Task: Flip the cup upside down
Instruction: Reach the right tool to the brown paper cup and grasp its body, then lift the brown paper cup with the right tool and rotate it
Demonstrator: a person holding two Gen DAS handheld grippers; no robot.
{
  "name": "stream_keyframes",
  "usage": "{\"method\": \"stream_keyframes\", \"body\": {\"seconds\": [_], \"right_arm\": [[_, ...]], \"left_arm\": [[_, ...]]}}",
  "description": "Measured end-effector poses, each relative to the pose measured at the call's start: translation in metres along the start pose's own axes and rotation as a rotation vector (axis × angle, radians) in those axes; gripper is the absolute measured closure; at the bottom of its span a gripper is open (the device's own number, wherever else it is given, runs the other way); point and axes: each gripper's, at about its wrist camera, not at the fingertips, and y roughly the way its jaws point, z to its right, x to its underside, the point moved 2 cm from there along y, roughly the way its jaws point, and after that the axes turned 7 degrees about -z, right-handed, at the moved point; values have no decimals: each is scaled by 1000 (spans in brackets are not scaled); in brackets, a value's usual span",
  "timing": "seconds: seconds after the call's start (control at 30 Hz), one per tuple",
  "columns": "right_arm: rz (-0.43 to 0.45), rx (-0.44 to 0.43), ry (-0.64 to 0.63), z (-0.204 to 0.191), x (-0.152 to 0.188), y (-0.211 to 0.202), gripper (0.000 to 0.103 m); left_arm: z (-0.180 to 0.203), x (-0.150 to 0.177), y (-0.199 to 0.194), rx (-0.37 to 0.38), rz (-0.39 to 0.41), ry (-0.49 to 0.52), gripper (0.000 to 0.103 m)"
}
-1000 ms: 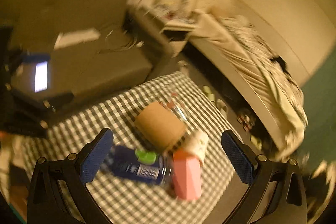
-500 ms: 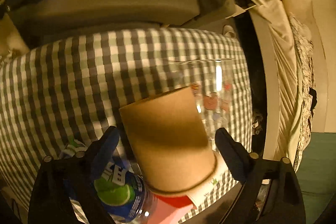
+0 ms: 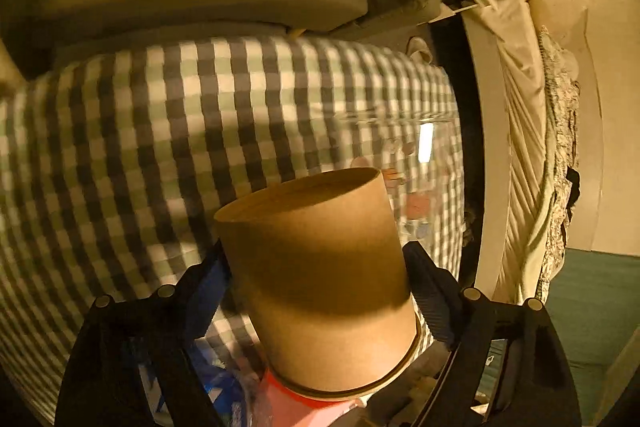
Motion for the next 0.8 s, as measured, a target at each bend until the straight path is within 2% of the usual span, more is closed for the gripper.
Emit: {"method": "stream_keyframes", "body": {"seconds": [0.2, 0.3, 0.4, 0.5, 0.6, 0.67, 0.8], "right_arm": [[47, -6, 107, 21, 19, -74, 19], [34, -20, 207, 32, 40, -117, 19], [-15, -80, 316, 31, 70, -151, 19], [-80, -169, 404, 18, 103, -168, 19], [-166, -303, 503, -9, 136, -166, 19], [-219, -401, 576, -27, 153, -155, 19], [-305, -652, 812, -61, 178, -114, 19]], "left_arm": [[10, 0, -24, 17, 45, 9, 1], [18, 6, -47, 40, 77, 26, 1], [24, 13, -67, 62, 101, 40, 1], [28, 24, -86, 88, 120, 55, 1], [31, 36, -102, 106, 133, 72, 1], [33, 45, -110, 115, 134, 85, 1], [31, 56, -114, 114, 132, 101, 1]]}}
